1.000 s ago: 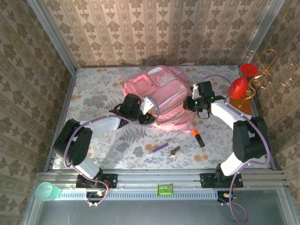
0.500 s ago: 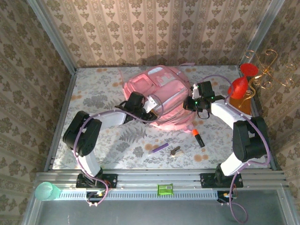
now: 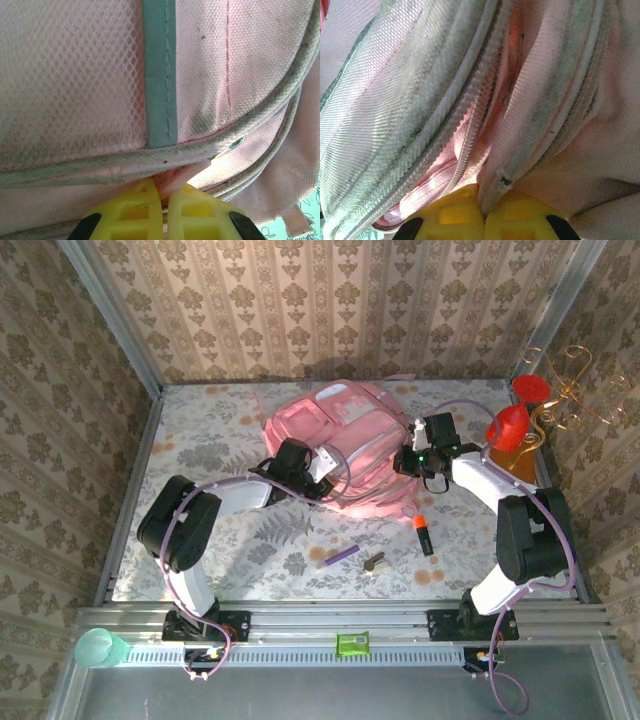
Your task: Pack the student bag
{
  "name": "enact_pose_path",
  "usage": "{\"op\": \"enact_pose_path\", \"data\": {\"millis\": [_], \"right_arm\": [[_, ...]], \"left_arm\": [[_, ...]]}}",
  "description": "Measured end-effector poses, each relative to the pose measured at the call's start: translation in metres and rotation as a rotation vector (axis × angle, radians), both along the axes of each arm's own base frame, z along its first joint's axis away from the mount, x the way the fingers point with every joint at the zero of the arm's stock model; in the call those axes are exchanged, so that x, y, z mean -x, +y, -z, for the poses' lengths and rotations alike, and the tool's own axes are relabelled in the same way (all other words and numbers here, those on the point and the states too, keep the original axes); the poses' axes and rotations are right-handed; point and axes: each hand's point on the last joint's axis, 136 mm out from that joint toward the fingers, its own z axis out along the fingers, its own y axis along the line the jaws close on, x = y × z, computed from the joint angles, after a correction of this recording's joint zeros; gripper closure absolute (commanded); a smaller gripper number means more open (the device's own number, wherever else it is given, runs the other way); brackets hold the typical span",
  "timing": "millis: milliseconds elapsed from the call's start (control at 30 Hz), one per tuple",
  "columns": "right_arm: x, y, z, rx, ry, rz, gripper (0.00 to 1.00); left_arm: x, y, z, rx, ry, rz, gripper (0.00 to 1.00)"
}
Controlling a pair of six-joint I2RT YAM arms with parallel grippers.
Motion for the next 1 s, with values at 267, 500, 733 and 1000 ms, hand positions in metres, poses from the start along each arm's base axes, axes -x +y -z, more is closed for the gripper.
{"op": "enact_pose_path", "data": {"millis": [267, 500, 733, 1000], "right_arm": [[-0.001, -0.003, -0.002, 0.003, 0.002, 0.004, 1.00], [-0.001, -0.003, -0.002, 0.005, 0.003, 0.003, 1.00], [0.002, -0.006, 0.001, 0.007, 0.020, 0.009, 1.00], [0.006, 0.002, -0.002, -0.077, 0.012, 0.005, 1.00]], "left_arm": [[0.004, 0.009, -0.009, 0.017, -0.025, -0.017, 1.00], [-0.009, 0.048, -0.008, 0.005, -0.021, -0.167, 1.00], [-0.032, 0.071, -0.016, 0.007, -0.056, -0.297, 0.84], [-0.003, 0.028, -0.046, 0.040, -0.146, -0.145, 0.35]]}}
